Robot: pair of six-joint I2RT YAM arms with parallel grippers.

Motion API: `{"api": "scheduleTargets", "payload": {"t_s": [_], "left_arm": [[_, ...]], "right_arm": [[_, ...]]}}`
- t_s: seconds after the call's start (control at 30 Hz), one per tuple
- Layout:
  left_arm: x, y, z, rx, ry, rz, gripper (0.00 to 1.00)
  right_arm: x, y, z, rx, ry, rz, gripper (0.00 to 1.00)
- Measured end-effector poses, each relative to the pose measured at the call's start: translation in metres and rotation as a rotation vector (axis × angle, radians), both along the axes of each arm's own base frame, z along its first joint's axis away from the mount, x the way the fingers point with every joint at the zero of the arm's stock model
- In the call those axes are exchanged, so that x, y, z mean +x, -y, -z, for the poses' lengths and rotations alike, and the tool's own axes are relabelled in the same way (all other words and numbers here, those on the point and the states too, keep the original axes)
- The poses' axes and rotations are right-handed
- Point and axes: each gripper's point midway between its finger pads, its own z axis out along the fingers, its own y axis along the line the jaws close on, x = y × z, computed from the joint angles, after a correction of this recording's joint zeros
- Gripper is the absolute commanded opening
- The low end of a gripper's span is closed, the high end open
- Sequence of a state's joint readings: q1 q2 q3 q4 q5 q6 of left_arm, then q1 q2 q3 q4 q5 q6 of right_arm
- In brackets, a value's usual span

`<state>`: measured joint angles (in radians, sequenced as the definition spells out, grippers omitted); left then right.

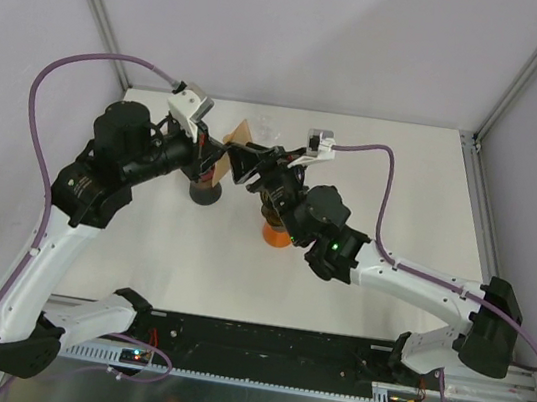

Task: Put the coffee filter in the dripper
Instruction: Place the coffee filter in the coffee dripper.

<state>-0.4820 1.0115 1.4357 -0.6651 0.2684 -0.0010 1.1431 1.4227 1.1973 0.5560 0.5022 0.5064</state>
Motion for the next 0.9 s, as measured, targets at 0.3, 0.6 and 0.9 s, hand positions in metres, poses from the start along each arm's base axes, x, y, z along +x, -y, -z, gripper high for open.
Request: {"api": "scheduleTargets", "payload": {"t_s": [0.3, 0.6, 0.9], "left_arm": [[-0.002, 0.004, 0.002, -0.006, -0.008, 0.023, 0.0], [-0.001, 0.002, 0.002, 0.003, 0.001, 0.016, 0.0], [0.005, -0.004, 0.003, 0.059, 0.049, -0.004, 0.0]], "right_arm": [[0.018, 0.002, 0.007, -0.002, -0.02, 0.03, 0.38], [0.028, 0.003, 0.022, -0.033, -0.056, 0.045, 0.34], [0.026, -0.013, 0.035, -0.068, -0.053, -0.016, 0.36]]}}
